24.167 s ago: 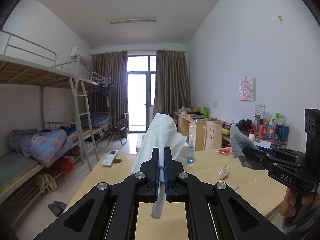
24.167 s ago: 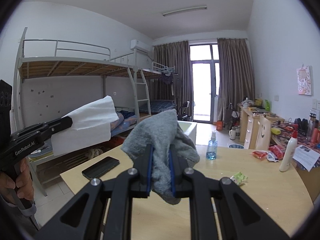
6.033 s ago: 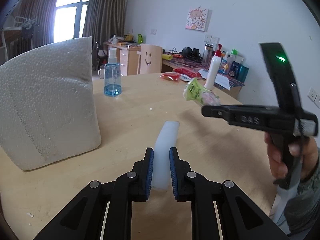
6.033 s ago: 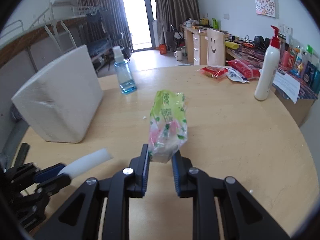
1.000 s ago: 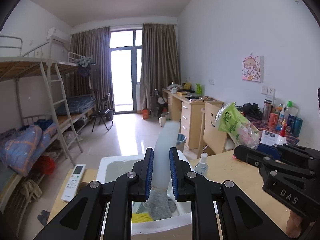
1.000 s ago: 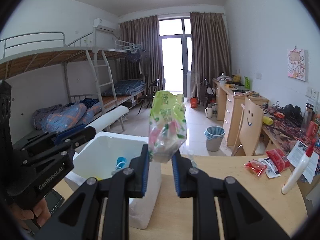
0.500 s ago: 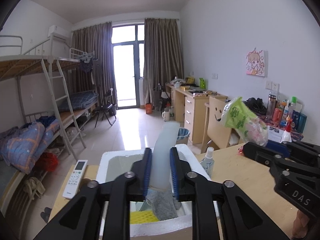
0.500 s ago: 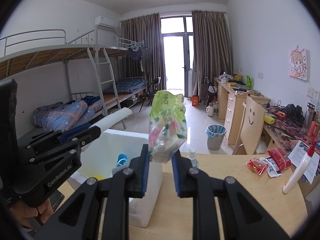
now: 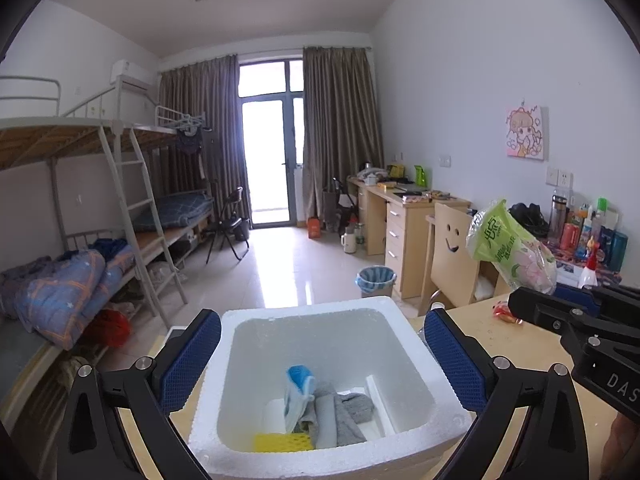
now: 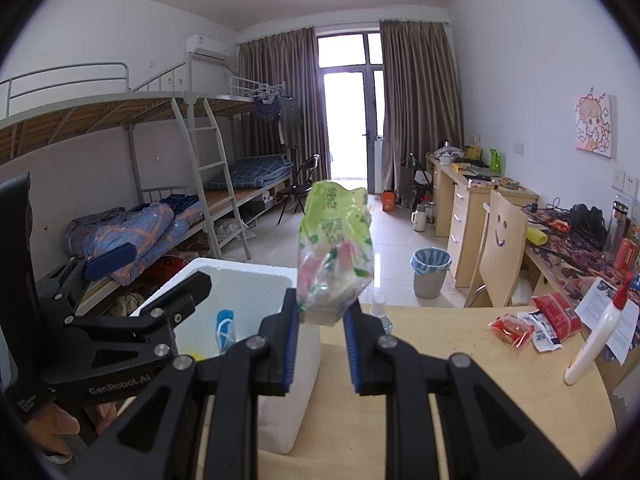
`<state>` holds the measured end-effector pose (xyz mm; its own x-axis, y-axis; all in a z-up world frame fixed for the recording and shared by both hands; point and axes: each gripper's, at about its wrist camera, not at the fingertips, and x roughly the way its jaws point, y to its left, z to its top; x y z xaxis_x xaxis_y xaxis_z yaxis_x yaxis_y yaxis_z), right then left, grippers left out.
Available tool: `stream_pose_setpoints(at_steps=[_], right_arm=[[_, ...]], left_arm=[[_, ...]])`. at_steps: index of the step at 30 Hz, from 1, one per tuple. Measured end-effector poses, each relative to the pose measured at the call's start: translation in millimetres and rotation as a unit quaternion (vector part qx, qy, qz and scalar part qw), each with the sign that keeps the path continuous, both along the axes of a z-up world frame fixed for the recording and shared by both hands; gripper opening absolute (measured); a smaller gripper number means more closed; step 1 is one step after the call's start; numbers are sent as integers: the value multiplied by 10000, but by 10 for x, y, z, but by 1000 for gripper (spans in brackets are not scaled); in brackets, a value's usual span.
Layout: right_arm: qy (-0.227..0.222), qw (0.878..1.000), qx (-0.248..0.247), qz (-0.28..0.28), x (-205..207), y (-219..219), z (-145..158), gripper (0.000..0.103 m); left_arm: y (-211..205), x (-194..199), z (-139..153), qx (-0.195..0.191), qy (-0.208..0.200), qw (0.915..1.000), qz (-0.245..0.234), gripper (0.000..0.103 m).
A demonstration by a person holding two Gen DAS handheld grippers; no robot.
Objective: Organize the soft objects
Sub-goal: 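Lower the snack packet into the box and open the right gripper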
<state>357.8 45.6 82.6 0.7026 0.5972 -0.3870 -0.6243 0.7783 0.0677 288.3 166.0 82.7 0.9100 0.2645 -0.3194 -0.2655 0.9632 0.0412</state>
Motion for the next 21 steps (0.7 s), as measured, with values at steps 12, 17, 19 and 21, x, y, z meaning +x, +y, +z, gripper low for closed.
stream_pose_setpoints(at_steps=[12,17,19,21], right_arm=[[-3,9995,-77,290,-17,232,-25,25],[-16,9986,-99,521,-62,447,-32,25],[2,9978,-140,651,-88,551,-49,25],[16,9970,-156,755,-105,639,-63,25]], left_arm=[[258,-221,25,6,-78,9990,435,102],[438,-404,48,65,-143,9972,728,102],[506,-485,69,96,-193,9959,881,102],[566,-559,83,111,-237,9949,976,102]])
